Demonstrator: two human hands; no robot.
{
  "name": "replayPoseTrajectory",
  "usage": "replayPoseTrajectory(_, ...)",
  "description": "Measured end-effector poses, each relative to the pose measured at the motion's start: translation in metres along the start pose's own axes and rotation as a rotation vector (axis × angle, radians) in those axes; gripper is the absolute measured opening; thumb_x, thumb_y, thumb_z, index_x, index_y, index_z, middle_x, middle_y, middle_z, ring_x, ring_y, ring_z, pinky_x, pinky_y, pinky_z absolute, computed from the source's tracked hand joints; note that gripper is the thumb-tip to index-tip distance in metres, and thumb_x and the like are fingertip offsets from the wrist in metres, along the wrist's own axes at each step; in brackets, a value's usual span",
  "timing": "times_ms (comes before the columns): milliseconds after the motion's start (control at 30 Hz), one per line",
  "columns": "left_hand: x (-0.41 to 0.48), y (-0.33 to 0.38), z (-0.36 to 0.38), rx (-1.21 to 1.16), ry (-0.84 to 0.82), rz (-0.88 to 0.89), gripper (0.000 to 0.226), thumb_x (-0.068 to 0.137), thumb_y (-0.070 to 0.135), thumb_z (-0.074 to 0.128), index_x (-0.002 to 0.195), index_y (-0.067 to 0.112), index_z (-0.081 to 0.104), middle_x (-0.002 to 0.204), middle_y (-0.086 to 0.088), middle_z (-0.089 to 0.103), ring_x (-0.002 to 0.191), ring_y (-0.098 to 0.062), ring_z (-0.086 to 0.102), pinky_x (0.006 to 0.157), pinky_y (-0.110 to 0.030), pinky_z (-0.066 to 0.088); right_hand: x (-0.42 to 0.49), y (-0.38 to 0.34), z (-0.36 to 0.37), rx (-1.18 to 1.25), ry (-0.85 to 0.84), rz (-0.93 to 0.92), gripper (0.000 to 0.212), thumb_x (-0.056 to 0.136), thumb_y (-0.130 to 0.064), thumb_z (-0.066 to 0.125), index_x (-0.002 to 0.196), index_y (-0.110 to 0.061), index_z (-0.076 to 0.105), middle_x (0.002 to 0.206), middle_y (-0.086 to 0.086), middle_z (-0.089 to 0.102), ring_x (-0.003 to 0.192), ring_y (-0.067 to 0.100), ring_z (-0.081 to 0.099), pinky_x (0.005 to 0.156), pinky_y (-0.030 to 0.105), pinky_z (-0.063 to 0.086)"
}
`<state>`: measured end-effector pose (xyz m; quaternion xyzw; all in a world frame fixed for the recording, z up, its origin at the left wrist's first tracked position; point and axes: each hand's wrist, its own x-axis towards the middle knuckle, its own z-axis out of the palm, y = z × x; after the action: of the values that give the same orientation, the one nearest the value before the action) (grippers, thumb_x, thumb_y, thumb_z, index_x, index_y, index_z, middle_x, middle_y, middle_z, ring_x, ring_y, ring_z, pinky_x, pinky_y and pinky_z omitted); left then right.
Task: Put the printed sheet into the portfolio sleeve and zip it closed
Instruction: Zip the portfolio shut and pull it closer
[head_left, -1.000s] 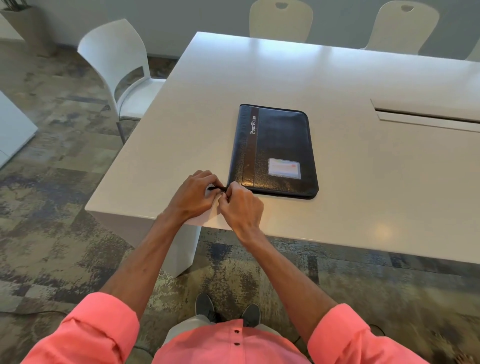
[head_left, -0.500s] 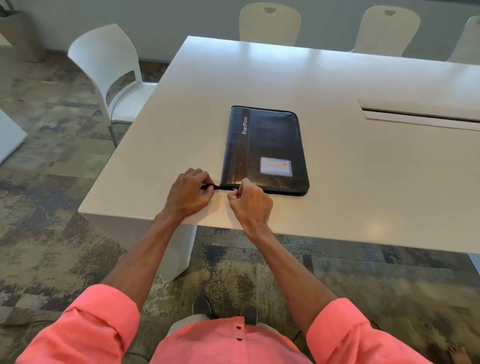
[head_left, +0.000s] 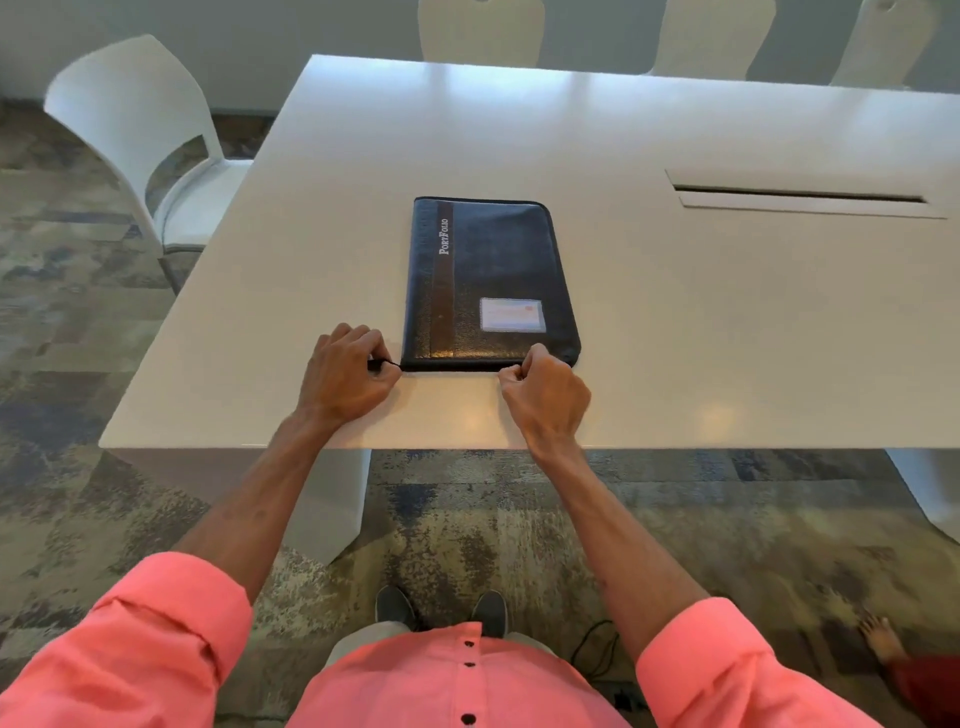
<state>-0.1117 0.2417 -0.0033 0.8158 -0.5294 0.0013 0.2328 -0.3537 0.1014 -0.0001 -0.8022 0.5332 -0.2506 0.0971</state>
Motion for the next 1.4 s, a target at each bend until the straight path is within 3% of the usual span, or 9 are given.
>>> replayPoseTrajectory(200, 0.001, 0.006, 0.003, 0.019, 0.044, -0.014, 0.011, 0.087, 0.025, 0.067, 0.08, 0.022, 0.06, 0.084, 0.009, 0.061, 0.089, -0.018, 0.053, 0.088, -0.046, 0.049, 0.011, 0.034, -0.011, 0.0, 0.053, 0.106, 0.019, 0.093, -0.033, 0.075, 0.082, -0.02, 0.066, 0.069, -0.003, 0.072, 0.056, 0.018, 0.061, 0.056, 0.026, 0.042)
replayPoseTrajectory(367, 0.01, 0.027, 0.007, 0.042, 0.196, 0.05, 0.026, 0.088, 0.038, 0.061, 0.109, 0.023, 0.065, 0.113, 0.002, 0.059, 0.107, -0.022, 0.053, 0.088, -0.041, 0.036, 0.011, 0.043, -0.013, 0.028, 0.068, 0.105, 0.02, 0.095, -0.034, 0.077, 0.082, -0.023, 0.066, 0.07, -0.006, 0.072, 0.056, 0.013, 0.053, 0.052, 0.02, 0.03)
replayPoseTrajectory(467, 0.03, 0.06, 0.014, 0.093, 0.23, 0.135, 0.04, 0.089, 0.046, 0.063, 0.121, 0.024, 0.06, 0.127, 0.0, 0.055, 0.116, -0.022, 0.051, 0.093, -0.039, 0.033, 0.01, 0.044, -0.012, 0.044, 0.053, 0.129, 0.019, 0.097, -0.037, 0.076, 0.085, -0.024, 0.07, 0.076, -0.007, 0.075, 0.059, 0.013, 0.057, 0.059, 0.024, 0.04)
replayPoseTrajectory(567, 0.047, 0.095, 0.028, 0.087, 0.136, 0.285, 0.051, 0.09, 0.054, 0.062, 0.132, 0.024, 0.058, 0.141, -0.001, 0.053, 0.133, -0.025, 0.049, 0.107, -0.043, 0.035, 0.009, 0.046, -0.013, 0.068, 0.027, 0.126, 0.018, 0.098, -0.039, 0.076, 0.09, -0.024, 0.073, 0.081, -0.007, 0.077, 0.068, 0.014, 0.07, 0.061, 0.025, 0.046)
replayPoseTrajectory(667, 0.056, 0.123, 0.044, 0.135, 0.018, 0.402, 0.065, 0.096, 0.061, 0.057, 0.149, 0.024, 0.054, 0.165, -0.005, 0.042, 0.161, -0.029, 0.03, 0.129, -0.054, 0.026, 0.009, 0.048, -0.015, 0.062, 0.007, 0.113, 0.017, 0.098, -0.041, 0.076, 0.093, -0.025, 0.074, 0.087, -0.008, 0.079, 0.075, 0.014, 0.074, 0.066, 0.028, 0.055)
replayPoseTrajectory(767, 0.062, 0.138, 0.058, 0.13, -0.068, 0.434, 0.078, 0.1, 0.066, 0.051, 0.165, 0.025, 0.039, 0.181, -0.005, 0.018, 0.17, -0.025, 0.002, 0.136, -0.058, 0.008, 0.009, 0.05, -0.016, 0.052, 0.005, 0.108, 0.016, 0.099, -0.042, 0.075, 0.093, -0.027, 0.074, 0.088, -0.008, 0.079, 0.077, 0.014, 0.075, 0.066, 0.028, 0.056)
replayPoseTrajectory(1000, 0.065, 0.142, 0.078, 0.178, -0.283, 0.453, 0.086, 0.108, 0.073, 0.031, 0.175, 0.03, 0.0, 0.184, -0.002, -0.003, 0.17, -0.019, -0.011, 0.138, -0.053, 0.002, 0.009, 0.059, -0.022, 0.034, 0.023, 0.04, 0.016, 0.099, -0.042, 0.075, 0.092, -0.027, 0.072, 0.086, -0.009, 0.079, 0.075, 0.013, 0.075, 0.064, 0.029, 0.059)
replayPoseTrajectory(1167, 0.062, 0.14, 0.079, 0.233, -0.27, 0.493, 0.067, 0.116, 0.056, 0.023, 0.174, 0.034, -0.001, 0.183, -0.001, 0.003, 0.17, -0.02, 0.002, 0.138, -0.05, 0.011, 0.013, 0.065, -0.025, 0.005, 0.049, 0.042, 0.018, 0.097, -0.041, 0.075, 0.089, -0.026, 0.072, 0.078, -0.008, 0.078, 0.067, 0.013, 0.073, 0.061, 0.028, 0.059)
replayPoseTrajectory(1400, 0.053, 0.135, 0.079, 0.288, -0.181, 0.537, 0.065, 0.118, 0.049, 0.022, 0.175, 0.032, -0.003, 0.183, -0.003, 0.006, 0.17, -0.022, 0.009, 0.137, -0.049, 0.017, 0.027, 0.076, -0.027, 0.001, 0.082, 0.076, 0.019, 0.095, -0.04, 0.077, 0.087, -0.024, 0.071, 0.073, -0.008, 0.075, 0.059, 0.012, 0.065, 0.056, 0.024, 0.049)
